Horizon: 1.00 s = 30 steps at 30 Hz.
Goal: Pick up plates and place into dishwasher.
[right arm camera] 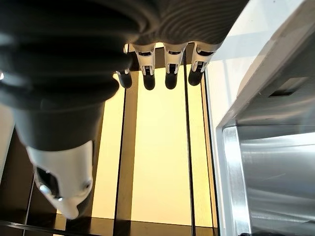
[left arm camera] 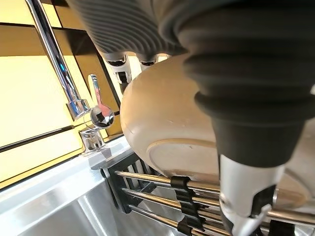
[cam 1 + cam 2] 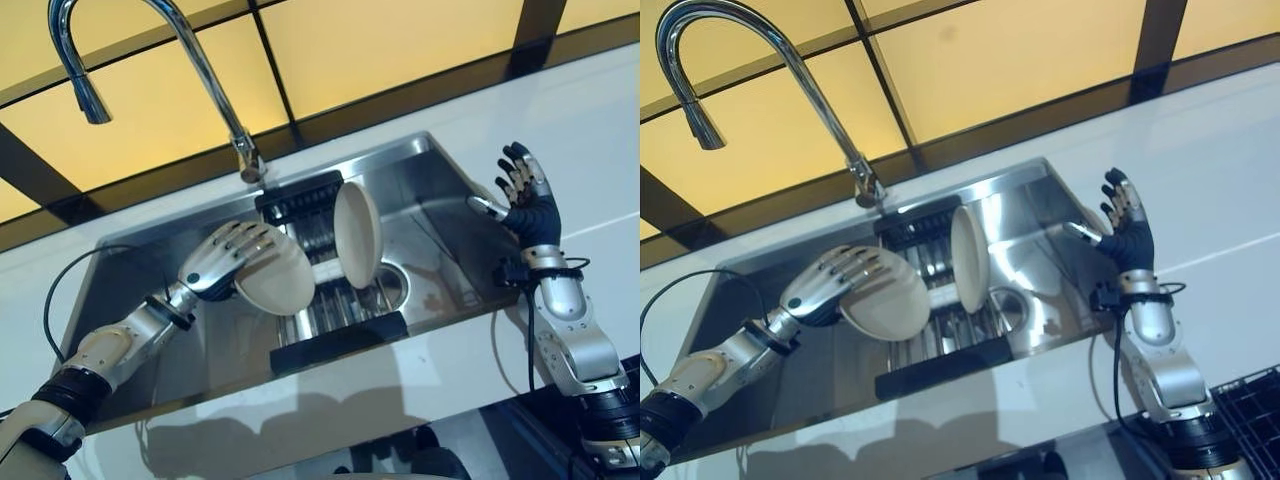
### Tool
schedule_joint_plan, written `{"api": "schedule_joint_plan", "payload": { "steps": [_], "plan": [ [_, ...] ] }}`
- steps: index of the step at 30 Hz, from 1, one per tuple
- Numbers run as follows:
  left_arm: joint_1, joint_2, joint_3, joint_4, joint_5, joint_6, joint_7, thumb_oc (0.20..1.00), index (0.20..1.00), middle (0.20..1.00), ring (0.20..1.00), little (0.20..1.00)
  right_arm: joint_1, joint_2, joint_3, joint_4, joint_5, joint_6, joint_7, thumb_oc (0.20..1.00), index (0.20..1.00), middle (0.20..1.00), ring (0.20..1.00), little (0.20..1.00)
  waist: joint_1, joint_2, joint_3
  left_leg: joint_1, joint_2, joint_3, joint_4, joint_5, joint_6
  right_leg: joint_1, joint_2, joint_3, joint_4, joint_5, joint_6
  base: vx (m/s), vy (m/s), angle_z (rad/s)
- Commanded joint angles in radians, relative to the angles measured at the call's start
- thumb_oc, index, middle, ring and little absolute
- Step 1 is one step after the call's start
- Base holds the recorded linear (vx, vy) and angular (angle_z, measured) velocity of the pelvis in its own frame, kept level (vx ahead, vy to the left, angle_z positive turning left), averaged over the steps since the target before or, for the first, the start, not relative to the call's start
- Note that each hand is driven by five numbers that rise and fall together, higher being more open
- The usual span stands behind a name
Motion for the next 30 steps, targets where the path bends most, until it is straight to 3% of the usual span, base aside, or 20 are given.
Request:
{"api": "schedule_joint_plan", "payload": {
  "steps": [1, 2, 3, 4, 5, 15, 30],
  "plan": [
    [-0.044, -0.015, 0.020, 0.065, -0.004, 0.038, -0.019, 1.000, 1.000, 1.000, 1.000, 1.000, 0.043, -0.067, -0.005, 0.055, -0.017, -0.034, 0.016, 1.000, 1.000, 1.000, 1.000, 1.000, -0.031, -0.039, -0.011, -0.038, -0.032, -0.008, 0.066, -0.054, 0.003, -0.017, -0.031, -0.019, -0.028, -0.026, 0.022, 0.00, 0.000, 0.00],
    [-0.045, -0.019, 0.019, 0.068, -0.009, 0.035, -0.031, 1.000, 1.000, 1.000, 1.000, 1.000, 0.042, -0.065, -0.008, 0.054, -0.020, -0.032, 0.017, 1.000, 1.000, 1.000, 1.000, 1.000, -0.032, -0.038, -0.010, -0.038, -0.033, -0.008, 0.066, -0.054, 0.003, -0.018, -0.030, -0.018, -0.028, -0.026, 0.022, 0.00, 0.000, 0.00],
    [-0.043, -0.024, 0.018, 0.071, -0.008, 0.035, -0.037, 0.868, 0.868, 0.868, 0.868, 0.868, 0.044, -0.062, -0.009, 0.054, -0.022, -0.034, 0.019, 1.000, 1.000, 1.000, 1.000, 1.000, -0.033, -0.037, -0.010, -0.038, -0.034, -0.008, 0.066, -0.053, 0.003, -0.017, -0.031, -0.018, -0.028, -0.026, 0.022, 0.00, 0.000, 0.00],
    [-0.042, -0.030, 0.016, 0.075, -0.006, 0.031, -0.050, 0.495, 0.495, 0.495, 0.495, 0.495, 0.044, -0.062, -0.012, 0.051, -0.023, -0.031, 0.021, 1.000, 1.000, 1.000, 1.000, 1.000, -0.033, -0.036, -0.009, -0.037, -0.034, -0.008, 0.066, -0.052, 0.003, -0.017, -0.030, -0.018, -0.028, -0.026, 0.021, 0.00, 0.000, 0.00],
    [-0.042, -0.032, 0.013, 0.075, -0.008, 0.032, -0.066, 0.200, 0.200, 0.200, 0.200, 0.200, 0.045, -0.061, -0.013, 0.048, -0.025, -0.028, 0.022, 1.000, 1.000, 1.000, 1.000, 1.000, -0.034, -0.033, -0.009, -0.036, -0.035, -0.009, 0.066, -0.052, 0.003, -0.016, -0.030, -0.017, -0.028, -0.026, 0.021, 0.00, 0.000, 0.00],
    [-0.033, -0.047, 0.008, 0.066, -0.020, 0.018, -0.154, 0.200, 0.200, 0.200, 0.200, 0.200, 0.060, -0.062, -0.036, 0.030, -0.036, -0.005, 0.042, 1.000, 1.000, 1.000, 1.000, 1.000, -0.037, -0.019, -0.027, -0.017, -0.040, -0.009, 0.062, -0.054, 0.003, 0.005, -0.034, -0.022, -0.032, -0.031, 0.020, 0.00, 0.000, 0.00],
    [0.010, -0.060, 0.045, 0.089, -0.043, 0.009, -0.094, 0.200, 0.200, 0.200, 0.200, 0.200, 0.090, -0.042, -0.047, 0.037, -0.046, -0.015, 0.068, 1.000, 1.000, 1.000, 1.000, 1.000, -0.023, -0.023, -0.057, 0.012, -0.043, -0.020, 0.040, -0.059, 0.004, 0.046, -0.031, -0.035, -0.054, -0.038, 0.019, 0.00, 0.000, 0.00]
  ]
}}
